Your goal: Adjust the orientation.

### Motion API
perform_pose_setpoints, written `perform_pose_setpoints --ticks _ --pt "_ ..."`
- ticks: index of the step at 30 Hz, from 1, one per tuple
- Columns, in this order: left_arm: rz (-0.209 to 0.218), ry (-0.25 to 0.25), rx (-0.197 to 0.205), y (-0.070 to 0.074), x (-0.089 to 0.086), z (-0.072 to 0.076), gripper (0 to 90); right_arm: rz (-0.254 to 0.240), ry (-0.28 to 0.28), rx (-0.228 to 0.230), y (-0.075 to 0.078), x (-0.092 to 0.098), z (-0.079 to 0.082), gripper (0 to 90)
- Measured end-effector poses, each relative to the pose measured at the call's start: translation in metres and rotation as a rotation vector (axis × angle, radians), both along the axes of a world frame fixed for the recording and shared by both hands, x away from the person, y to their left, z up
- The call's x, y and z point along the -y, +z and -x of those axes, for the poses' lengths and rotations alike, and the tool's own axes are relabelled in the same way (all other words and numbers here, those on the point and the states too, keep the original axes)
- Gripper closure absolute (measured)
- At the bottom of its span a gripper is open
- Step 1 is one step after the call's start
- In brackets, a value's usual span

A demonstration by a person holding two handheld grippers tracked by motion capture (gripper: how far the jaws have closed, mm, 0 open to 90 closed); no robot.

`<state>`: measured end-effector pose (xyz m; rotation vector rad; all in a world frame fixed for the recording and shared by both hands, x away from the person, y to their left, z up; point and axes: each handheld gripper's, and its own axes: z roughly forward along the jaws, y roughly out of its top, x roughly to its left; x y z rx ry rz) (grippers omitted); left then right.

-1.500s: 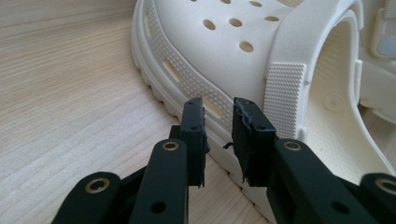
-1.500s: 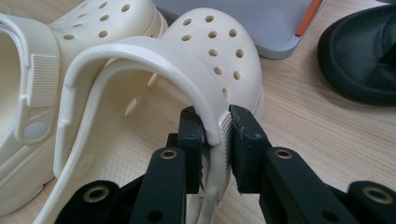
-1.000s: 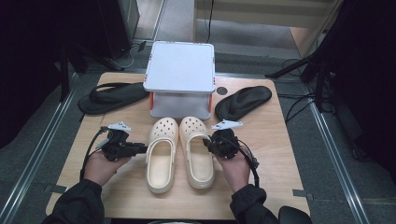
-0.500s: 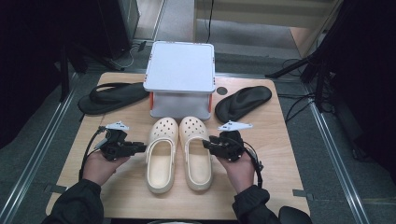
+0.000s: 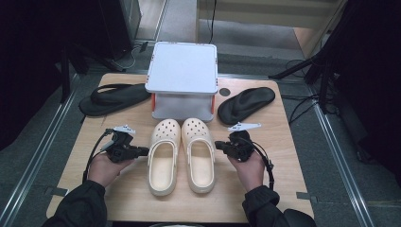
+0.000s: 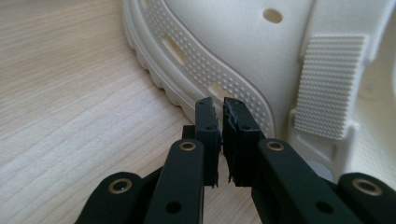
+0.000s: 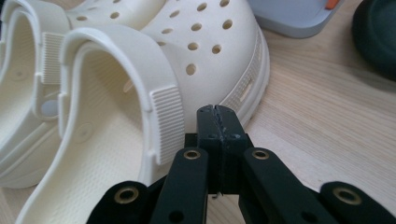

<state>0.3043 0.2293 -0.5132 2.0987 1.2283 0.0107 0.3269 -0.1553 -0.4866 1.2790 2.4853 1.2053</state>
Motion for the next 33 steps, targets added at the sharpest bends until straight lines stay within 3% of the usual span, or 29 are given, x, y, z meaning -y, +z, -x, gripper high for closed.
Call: perform_pose_setpoints --ticks 14,33 --pt "0.027 -0.019 -0.01 -0.001 0.004 0.002 83.9 0.042 0.019 -0.019 -0.015 -0.01 -0.01 90.0" --pt "0.027 -0.044 -0.007 -0.002 0.017 0.009 85.0 0.031 0.008 -0.007 -0.017 -0.01 -0.011 90.0"
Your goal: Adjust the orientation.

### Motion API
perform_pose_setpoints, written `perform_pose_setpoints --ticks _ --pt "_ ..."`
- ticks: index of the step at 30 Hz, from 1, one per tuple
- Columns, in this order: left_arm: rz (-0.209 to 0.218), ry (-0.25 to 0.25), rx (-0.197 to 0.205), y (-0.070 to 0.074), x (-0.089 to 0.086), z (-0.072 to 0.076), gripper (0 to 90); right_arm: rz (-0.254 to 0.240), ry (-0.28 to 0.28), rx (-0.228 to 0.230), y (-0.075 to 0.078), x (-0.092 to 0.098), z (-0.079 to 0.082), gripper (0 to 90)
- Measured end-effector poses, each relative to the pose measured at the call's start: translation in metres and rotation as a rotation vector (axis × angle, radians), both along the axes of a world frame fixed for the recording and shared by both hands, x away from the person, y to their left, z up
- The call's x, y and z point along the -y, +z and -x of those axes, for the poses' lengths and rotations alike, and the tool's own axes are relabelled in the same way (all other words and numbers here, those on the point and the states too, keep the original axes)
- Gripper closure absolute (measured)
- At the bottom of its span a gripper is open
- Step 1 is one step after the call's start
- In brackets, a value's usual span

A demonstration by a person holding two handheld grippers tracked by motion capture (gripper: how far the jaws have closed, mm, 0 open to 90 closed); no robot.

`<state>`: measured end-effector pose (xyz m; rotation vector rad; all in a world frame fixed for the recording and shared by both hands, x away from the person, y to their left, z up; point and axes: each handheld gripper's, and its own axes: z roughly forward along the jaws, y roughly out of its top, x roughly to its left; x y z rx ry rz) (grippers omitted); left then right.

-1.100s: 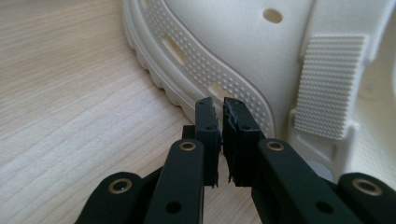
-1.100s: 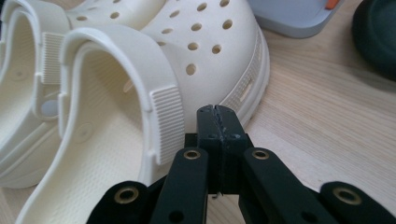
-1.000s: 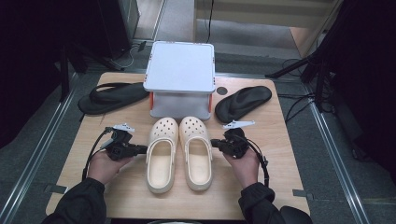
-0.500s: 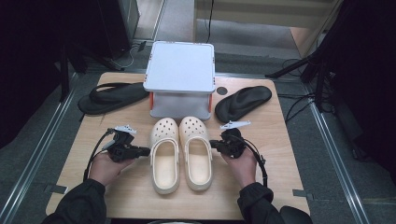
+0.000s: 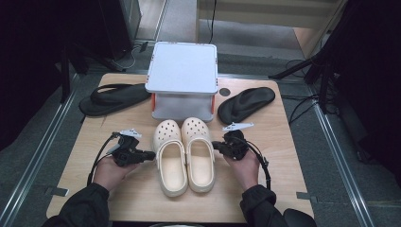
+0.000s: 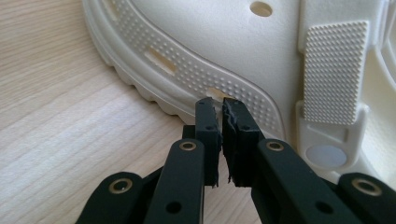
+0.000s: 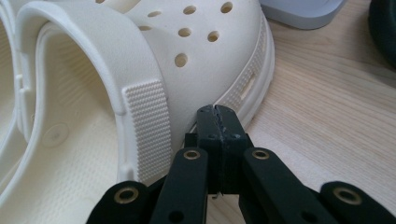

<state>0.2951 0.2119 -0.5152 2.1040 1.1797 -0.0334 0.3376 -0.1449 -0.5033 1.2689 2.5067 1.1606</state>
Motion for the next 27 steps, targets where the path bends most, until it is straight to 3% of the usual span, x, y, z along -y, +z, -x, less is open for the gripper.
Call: perform_pose_setpoints --ticks 5,10,14,15,18,21,27 --pt "0.011 -0.017 -0.005 0.0 0.004 0.001 84.7 -0.01 -0.02 -0.006 0.0 0.004 -0.002 90.0" --pt "0.033 -0.004 -0.038 0.001 -0.005 -0.004 79.4 -0.013 -0.019 -0.003 0.001 0.005 -0.003 90.0" --pt "0.053 0.018 -0.01 0.009 -0.011 -0.005 77.7 -0.026 -0.031 0.022 0.006 0.008 -0.002 88.2" --pt "0.065 0.021 0.007 0.014 -0.013 -0.005 76.8 -0.051 -0.042 0.04 0.011 0.012 -0.001 86.0" --pt "0.047 0.011 0.02 0.019 -0.012 -0.009 72.6 -0.083 -0.048 0.054 0.019 0.016 0.004 81.0" --pt "0.062 0.027 0.037 0.027 -0.014 -0.015 70.9 -0.077 -0.039 0.079 0.025 0.017 0.01 76.9" --pt "0.08 0.041 0.063 0.053 -0.021 -0.027 78.1 -0.121 -0.063 0.098 0.04 0.019 0.024 71.3"
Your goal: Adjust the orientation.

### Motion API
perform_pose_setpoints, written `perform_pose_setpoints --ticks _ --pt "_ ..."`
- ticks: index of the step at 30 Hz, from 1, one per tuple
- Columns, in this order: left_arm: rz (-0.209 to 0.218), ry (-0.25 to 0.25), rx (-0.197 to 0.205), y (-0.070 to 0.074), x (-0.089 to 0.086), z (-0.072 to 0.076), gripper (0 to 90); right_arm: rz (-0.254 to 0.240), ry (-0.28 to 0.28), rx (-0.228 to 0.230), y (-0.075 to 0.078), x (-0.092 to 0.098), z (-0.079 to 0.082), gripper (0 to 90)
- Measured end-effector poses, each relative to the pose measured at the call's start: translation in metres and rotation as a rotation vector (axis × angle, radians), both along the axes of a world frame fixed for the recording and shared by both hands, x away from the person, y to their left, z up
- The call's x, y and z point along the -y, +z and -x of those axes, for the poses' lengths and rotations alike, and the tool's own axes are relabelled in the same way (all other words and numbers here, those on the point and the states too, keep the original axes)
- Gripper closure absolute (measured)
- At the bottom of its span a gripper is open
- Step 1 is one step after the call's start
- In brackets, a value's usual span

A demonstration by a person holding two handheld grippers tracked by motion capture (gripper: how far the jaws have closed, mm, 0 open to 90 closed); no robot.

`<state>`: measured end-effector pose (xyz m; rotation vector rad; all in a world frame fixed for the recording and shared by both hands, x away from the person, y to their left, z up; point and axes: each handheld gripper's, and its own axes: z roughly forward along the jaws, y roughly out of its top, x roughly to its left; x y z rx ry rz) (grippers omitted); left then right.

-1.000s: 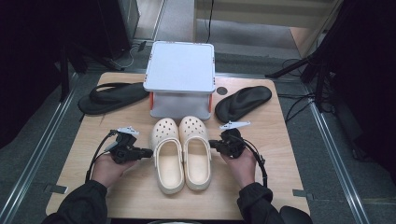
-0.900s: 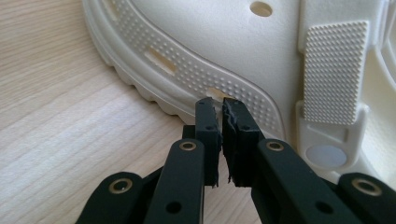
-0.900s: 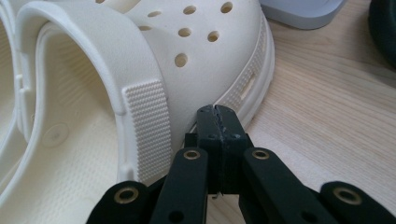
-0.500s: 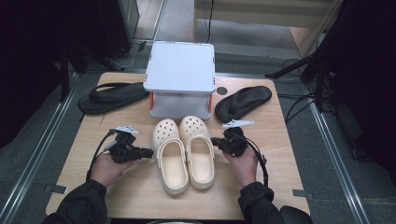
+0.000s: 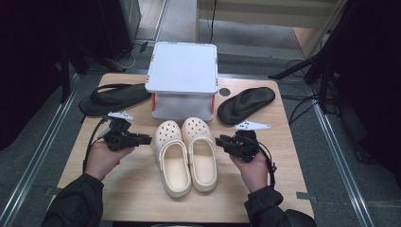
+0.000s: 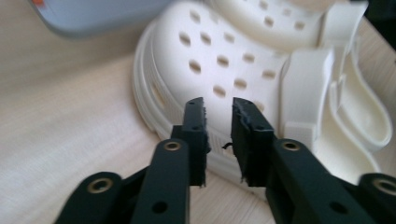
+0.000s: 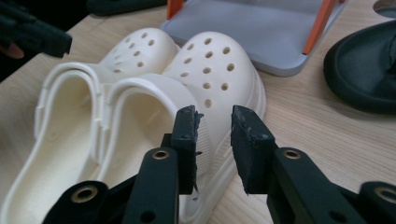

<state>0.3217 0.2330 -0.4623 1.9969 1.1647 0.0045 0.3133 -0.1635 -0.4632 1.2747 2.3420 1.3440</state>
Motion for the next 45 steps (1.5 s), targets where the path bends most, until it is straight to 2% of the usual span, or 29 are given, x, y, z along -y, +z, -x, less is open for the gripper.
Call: perform_pose_setpoints --ticks 1,4,9,14,18,20,22,27,30,33,38,42,45 --pt "0.012 0.0 0.002 0.004 -0.001 -0.002 79.4 -0.007 0.004 0.001 0.003 0.0 0.003 70.6" --pt "0.003 -0.003 0.005 0.01 -0.002 -0.008 83.4 -0.006 0.02 0.008 0.006 0.0 0.007 69.7" --pt "-0.039 -0.001 0.015 0.023 -0.003 -0.026 88.6 -0.009 0.046 -0.003 0.01 -0.008 0.022 67.4" --pt "-0.018 0.008 0.026 0.033 -0.007 -0.045 90.0 -0.005 0.077 -0.01 0.008 -0.016 0.032 65.9" --pt "-0.01 -0.003 0.049 0.047 -0.005 -0.057 90.0 -0.013 0.109 -0.05 0.004 -0.022 0.034 66.1" --pt "-0.012 -0.01 0.048 0.05 -0.005 -0.06 90.0 -0.013 0.116 -0.05 0.004 -0.023 0.035 66.4" --pt "-0.008 0.003 0.055 0.057 -0.007 -0.07 90.0 -0.017 0.12 -0.049 0.004 -0.027 0.037 66.2" --pt "0.0 0.016 0.098 0.072 -0.006 -0.085 90.0 -0.004 0.122 -0.031 0.002 -0.032 0.04 62.1" --pt "-0.003 0.044 0.103 0.081 -0.003 -0.091 90.0 -0.007 0.13 -0.052 0.0 -0.037 0.041 64.2" --pt "-0.008 0.047 0.117 0.088 0.0 -0.096 90.0 -0.008 0.135 -0.057 -0.001 -0.041 0.042 64.3" --pt "-0.029 0.056 0.132 0.092 0.005 -0.105 89.5 -0.004 0.124 -0.05 -0.003 -0.044 0.045 62.8" --pt "-0.02 0.061 0.141 0.093 0.006 -0.11 89.4 -0.006 0.116 -0.055 -0.006 -0.05 0.045 62.1" --pt "-0.017 0.069 0.142 0.092 0.001 -0.119 89.4 0.011 0.111 -0.047 -0.008 -0.054 0.046 59.6"
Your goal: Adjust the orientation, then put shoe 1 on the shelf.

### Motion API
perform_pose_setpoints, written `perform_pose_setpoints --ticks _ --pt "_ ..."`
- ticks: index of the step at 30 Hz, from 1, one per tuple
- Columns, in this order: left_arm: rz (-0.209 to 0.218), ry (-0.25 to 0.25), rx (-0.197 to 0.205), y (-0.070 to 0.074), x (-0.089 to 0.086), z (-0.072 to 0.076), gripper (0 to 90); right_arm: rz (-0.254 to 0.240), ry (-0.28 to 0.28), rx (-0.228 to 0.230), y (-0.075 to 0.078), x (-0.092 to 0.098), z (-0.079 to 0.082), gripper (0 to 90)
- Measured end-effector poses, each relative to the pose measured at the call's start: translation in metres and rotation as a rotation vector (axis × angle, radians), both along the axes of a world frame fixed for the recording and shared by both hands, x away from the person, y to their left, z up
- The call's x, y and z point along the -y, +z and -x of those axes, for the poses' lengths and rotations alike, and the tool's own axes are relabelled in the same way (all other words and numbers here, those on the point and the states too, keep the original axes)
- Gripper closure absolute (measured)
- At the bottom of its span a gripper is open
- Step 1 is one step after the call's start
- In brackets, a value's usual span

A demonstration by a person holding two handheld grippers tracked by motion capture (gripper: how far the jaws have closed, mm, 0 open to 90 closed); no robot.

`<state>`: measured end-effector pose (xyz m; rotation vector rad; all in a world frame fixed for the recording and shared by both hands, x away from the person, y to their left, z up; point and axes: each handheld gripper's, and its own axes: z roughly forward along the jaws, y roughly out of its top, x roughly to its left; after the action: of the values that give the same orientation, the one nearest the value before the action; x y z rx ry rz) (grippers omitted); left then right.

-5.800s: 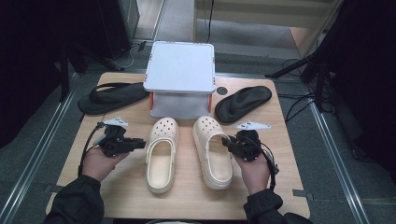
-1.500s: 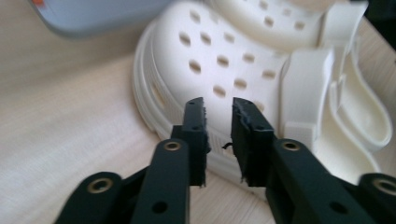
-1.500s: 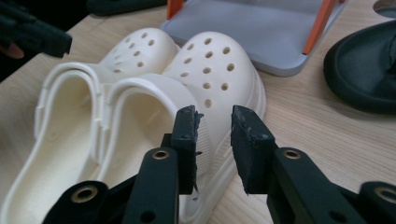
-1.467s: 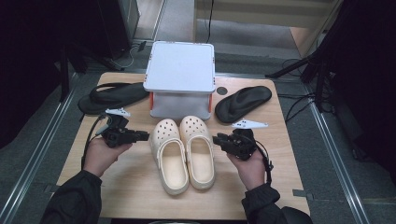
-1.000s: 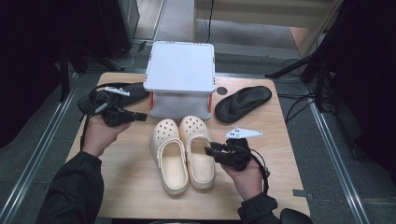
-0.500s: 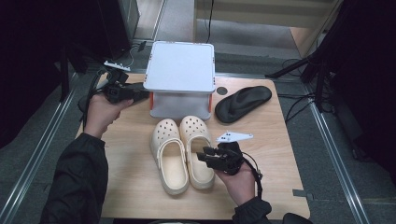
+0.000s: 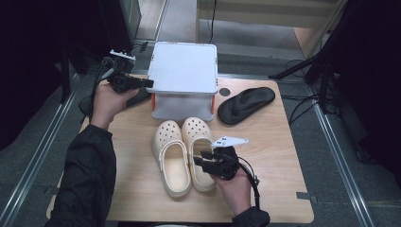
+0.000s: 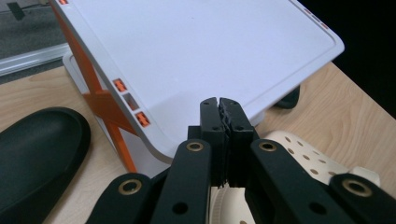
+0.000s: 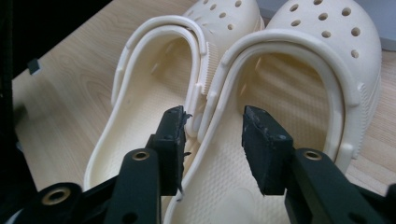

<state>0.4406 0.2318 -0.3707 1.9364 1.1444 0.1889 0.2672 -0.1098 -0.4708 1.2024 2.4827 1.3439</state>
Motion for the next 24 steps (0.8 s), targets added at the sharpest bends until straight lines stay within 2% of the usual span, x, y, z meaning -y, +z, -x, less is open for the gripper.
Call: perform_pose_setpoints --ticks 3,4,5,6,8,13,15,24 --pt "-0.005 0.008 0.004 -0.003 0.001 -0.004 89.1 0.02 -0.009 -0.001 -0.003 -0.003 0.001 57.3" --pt "-0.02 0.005 0.001 -0.008 0.002 -0.008 89.2 0.023 -0.016 -0.003 -0.005 -0.005 0.001 56.3" --pt "-0.018 0.004 -0.012 -0.01 0.002 -0.011 89.3 0.024 -0.017 -0.001 -0.006 -0.005 0.0 55.9" --pt "-0.001 -0.002 -0.01 -0.012 0.002 -0.012 89.7 0.021 -0.022 -0.005 -0.007 -0.006 0.0 55.1" --pt "0.002 -0.005 -0.007 -0.012 0.001 -0.013 89.8 0.016 -0.025 -0.008 -0.008 -0.008 0.0 55.0" --pt "0.003 -0.001 -0.004 -0.013 0.001 -0.013 89.9 0.02 -0.035 -0.011 -0.012 -0.017 -0.003 50.5" --pt "-0.021 0.005 0.006 -0.012 0.002 -0.011 89.9 0.017 -0.041 -0.013 -0.014 -0.019 -0.003 47.8" --pt "-0.025 0.009 0.006 -0.011 0.003 -0.011 89.6 0.023 -0.079 -0.022 -0.019 -0.029 -0.009 42.3"
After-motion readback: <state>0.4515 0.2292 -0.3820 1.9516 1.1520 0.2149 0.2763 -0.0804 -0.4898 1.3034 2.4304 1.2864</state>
